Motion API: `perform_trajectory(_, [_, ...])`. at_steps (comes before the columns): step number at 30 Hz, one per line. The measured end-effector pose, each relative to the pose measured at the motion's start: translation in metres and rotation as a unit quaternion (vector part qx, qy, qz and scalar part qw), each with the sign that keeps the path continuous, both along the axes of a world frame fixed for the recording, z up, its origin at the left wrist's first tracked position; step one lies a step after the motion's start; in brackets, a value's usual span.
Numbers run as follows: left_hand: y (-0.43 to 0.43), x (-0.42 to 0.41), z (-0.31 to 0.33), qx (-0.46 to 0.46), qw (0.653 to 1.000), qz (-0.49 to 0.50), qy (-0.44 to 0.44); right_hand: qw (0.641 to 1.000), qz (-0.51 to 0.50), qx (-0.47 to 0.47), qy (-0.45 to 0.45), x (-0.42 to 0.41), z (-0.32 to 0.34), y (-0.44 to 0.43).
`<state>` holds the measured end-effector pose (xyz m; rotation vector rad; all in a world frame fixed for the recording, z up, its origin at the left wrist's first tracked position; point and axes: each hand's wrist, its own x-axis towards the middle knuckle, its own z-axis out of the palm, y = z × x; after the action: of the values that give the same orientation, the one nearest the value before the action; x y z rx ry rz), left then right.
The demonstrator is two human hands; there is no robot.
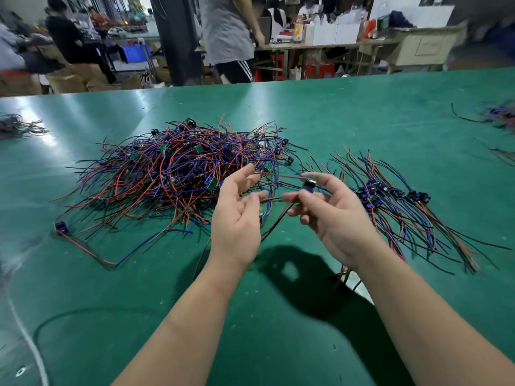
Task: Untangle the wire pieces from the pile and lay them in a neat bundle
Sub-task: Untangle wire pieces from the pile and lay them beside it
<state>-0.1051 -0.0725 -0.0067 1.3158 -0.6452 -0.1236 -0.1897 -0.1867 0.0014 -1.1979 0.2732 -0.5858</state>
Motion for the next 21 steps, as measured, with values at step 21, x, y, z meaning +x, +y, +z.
perform_trajectory(21, [0.006, -0.011, 0.005, 0.164, 0.966, -0.158, 0.119, 0.987, 0.029, 0.154, 0.018, -0.004, 0.004, -0.014])
